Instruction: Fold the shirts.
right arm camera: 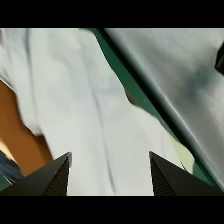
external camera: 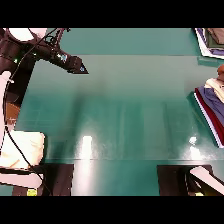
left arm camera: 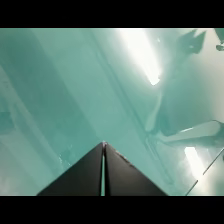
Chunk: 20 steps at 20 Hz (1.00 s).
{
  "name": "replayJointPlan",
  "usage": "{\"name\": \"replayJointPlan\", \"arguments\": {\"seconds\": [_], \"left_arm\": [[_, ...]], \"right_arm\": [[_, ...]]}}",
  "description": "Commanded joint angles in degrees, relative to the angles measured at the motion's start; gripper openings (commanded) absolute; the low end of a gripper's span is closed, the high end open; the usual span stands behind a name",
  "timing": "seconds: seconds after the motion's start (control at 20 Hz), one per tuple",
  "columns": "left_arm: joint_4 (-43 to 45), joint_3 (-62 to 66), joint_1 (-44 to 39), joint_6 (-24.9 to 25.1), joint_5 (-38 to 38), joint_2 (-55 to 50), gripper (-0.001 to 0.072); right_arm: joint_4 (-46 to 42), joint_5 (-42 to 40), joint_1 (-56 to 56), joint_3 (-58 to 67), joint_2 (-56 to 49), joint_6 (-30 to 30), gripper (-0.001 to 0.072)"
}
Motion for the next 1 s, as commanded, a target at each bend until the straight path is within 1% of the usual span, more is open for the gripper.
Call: {"name": "replayJointPlan", "arguments": {"seconds": [0.0, 0.1, 0.2, 0.25, 0.45, 0.65, 0.7, 0.75, 0.8, 0.85, 0.95], "left_arm": [[-0.02, -0.02, -0.02, 0.02, 0.02, 0.02, 0.0022], [-0.04, -0.02, -0.02, 0.0, 0.48, 0.04, 0.0022], [-0.07, -0.02, -0.02, 0.0, -0.33, 0.04, 0.0022], [-0.07, -0.02, -0.02, 0.0, -0.2, 0.04, 0.0022], [-0.09, -0.02, -0.02, 0.0, 1.29, 0.04, 0.0022], [-0.09, -0.02, -0.02, 0.0, 1.66, 0.04, 0.0023], [-0.09, -0.02, -0.02, 0.0, 1.66, 0.04, 0.0022], [-0.11, -0.02, -0.02, 0.0, 1.66, 0.04, 0.0022], [-0.09, -0.02, -0.02, 0.0, 1.66, 0.04, 0.0023], [-0.09, -0.02, -0.02, 0.0, 1.66, 0.04, 0.0022], [-0.11, -0.02, -0.02, 0.0, 1.66, 0.04, 0.0022]], "right_arm": [[0.24, 0.57, 7.52, 4.09, 0.02, 8.04, 0.0558], [1.2, 3.52, 15.28, 4.31, 0.02, 9.16, 0.0556], [4.59, 4.94, 24.24, 2.58, 0.02, 9.16, 0.0556], [5.99, 5.01, 29.2, 1.14, 0.02, 9.16, 0.0556], [5.99, 4.0, 47.12, -5.29, 0.02, 9.11, 0.0556], [5.62, 3.08, 58.6, -9.79, 0.02, 8.9, 0.0553], [5.64, 3.08, 60.48, -10.4, 0.02, 8.9, 0.048], [5.6, 3.1, 61.72, -10.71, 0.02, 8.87, 0.027], [5.62, 3.23, 62.69, -10.75, 0.02, 8.9, 0.0043], [5.64, 3.23, 63.23, -10.75, 0.04, 8.87, 0.0016], [5.66, 3.56, 63.47, -10.75, 0.04, 8.87, 0.0016]]}}
